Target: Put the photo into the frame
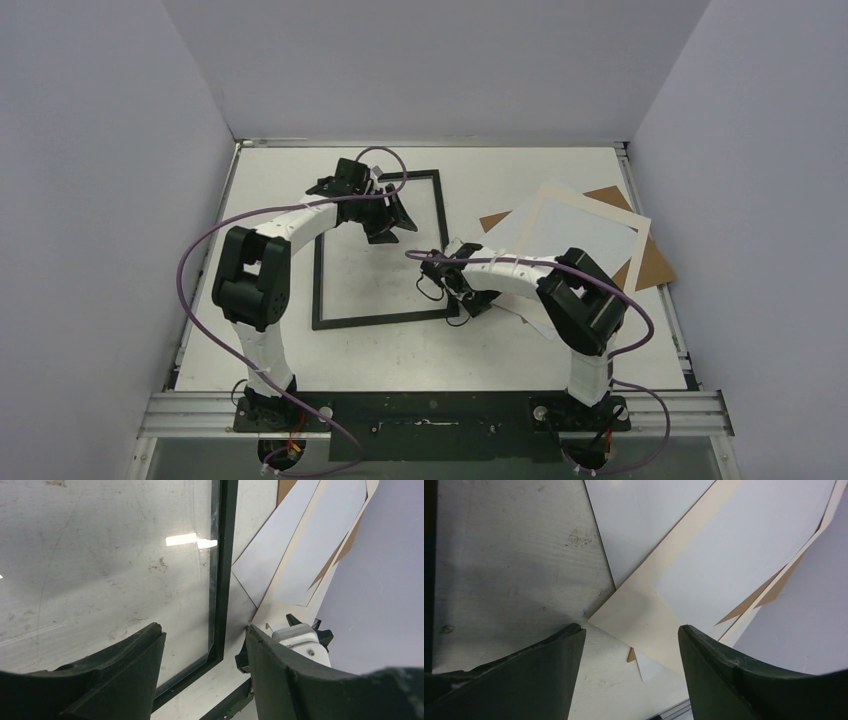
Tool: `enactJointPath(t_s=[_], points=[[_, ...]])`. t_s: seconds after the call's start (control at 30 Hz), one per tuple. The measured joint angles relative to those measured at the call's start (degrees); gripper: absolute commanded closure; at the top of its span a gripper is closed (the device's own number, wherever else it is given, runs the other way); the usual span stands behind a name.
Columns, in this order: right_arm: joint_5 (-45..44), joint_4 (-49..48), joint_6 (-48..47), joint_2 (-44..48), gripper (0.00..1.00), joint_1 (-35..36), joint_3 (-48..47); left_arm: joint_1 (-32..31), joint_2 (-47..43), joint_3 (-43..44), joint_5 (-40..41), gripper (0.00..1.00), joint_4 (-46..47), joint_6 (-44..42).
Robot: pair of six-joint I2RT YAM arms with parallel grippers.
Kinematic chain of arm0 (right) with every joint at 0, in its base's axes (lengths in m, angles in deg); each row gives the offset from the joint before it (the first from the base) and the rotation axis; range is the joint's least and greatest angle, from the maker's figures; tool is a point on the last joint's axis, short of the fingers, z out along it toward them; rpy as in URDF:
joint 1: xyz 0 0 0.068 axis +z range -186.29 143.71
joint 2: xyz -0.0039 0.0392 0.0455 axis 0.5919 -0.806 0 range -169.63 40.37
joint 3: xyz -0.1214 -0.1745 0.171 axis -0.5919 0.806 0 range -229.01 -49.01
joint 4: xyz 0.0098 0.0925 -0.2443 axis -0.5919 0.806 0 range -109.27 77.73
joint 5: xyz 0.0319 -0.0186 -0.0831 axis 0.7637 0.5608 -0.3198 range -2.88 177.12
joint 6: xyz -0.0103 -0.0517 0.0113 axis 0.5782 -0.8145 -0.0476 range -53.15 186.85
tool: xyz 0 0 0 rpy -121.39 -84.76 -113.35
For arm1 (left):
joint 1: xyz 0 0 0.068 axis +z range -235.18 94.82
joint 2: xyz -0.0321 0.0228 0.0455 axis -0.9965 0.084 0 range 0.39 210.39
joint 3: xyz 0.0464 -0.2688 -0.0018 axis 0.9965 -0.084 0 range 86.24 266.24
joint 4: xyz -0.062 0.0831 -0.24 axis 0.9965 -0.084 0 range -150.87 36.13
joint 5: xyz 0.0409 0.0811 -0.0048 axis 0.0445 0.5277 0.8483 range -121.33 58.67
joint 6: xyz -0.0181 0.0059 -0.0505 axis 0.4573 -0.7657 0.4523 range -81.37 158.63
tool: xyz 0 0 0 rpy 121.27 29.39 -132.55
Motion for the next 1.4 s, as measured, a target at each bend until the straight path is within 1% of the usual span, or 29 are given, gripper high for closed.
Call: enactJointPath(t_s=[0.2,0.3,0.47,0.63,0.7,0.73,0.77,0.8,0.83,0.93,1.0,1.13,1.2,1.33,1.4], points=[[-5.0,0.2,-0.4,-2.1,0.34,1.6,-0.6,0.1,0.0,0.0,0.0,0.41,-1.1,-0.5],[-8.3,0.2,-0.4,-3.2,0.38,2.1,-0.7,0.1,0.1,0.0,-0.1,0.41,-1.2,-0.6],[-12.3,-0.7,-0.2,-3.9,0.46,2.8,-0.7,0.1,0.8,0.7,-0.2,0.41,-1.5,-0.9],[-16.2,-2.2,0.1,-3.7,0.58,3.7,-0.7,0.1,1.6,1.8,-0.4,0.41,-1.8,-1.0],[-17.0,-2.8,0.3,-2.8,0.58,3.7,-0.7,0.1,1.7,2.2,-0.5,0.41,-1.9,-1.0],[-17.3,-3.1,0.4,-2.1,0.57,3.7,-0.7,0.1,1.8,2.4,-0.5,0.41,-1.9,-1.0],[-17.4,-3.5,0.5,-1.3,0.55,3.7,-0.7,0.1,2.1,2.7,-0.6,0.41,-1.8,-1.0],[-17.2,-3.8,0.7,-0.6,0.50,3.5,-0.7,0.1,2.3,2.8,-0.8,0.41,-1.8,-1.1],[-16.4,-4.1,1.0,0.4,0.47,3.1,-0.7,0.1,2.5,2.9,-1.0,0.41,-1.8,-1.1],[-10.3,-5.1,3.2,3.1,0.41,-0.6,-0.6,0.0,3.3,3.1,-1.7,0.41,-1.8,-1.2],[-4.0,-7.1,5.1,5.4,0.38,-5.7,0.4,-0.3,3.8,3.2,-2.0,0.41,-1.7,-1.2],[9.6,-10.9,9.1,9.9,0.36,-16.9,4.7,-1.6,4.8,3.7,-3.2,0.41,-0.2,-0.7],[16.8,-12.8,11.3,11.4,0.34,-22.6,6.8,-2.9,5.1,3.8,-4.1,0.41,1.9,0.2],[28.8,-16.5,14.6,11.8,0.30,-29.4,9.1,-6.2,6.3,3.9,-6.1,0.41,7.0,1.9],[33.2,-18.1,15.8,11.8,0.29,-31.7,9.9,-8.0,7.8,4.2,-7.2,0.41,10.3,3.1]])
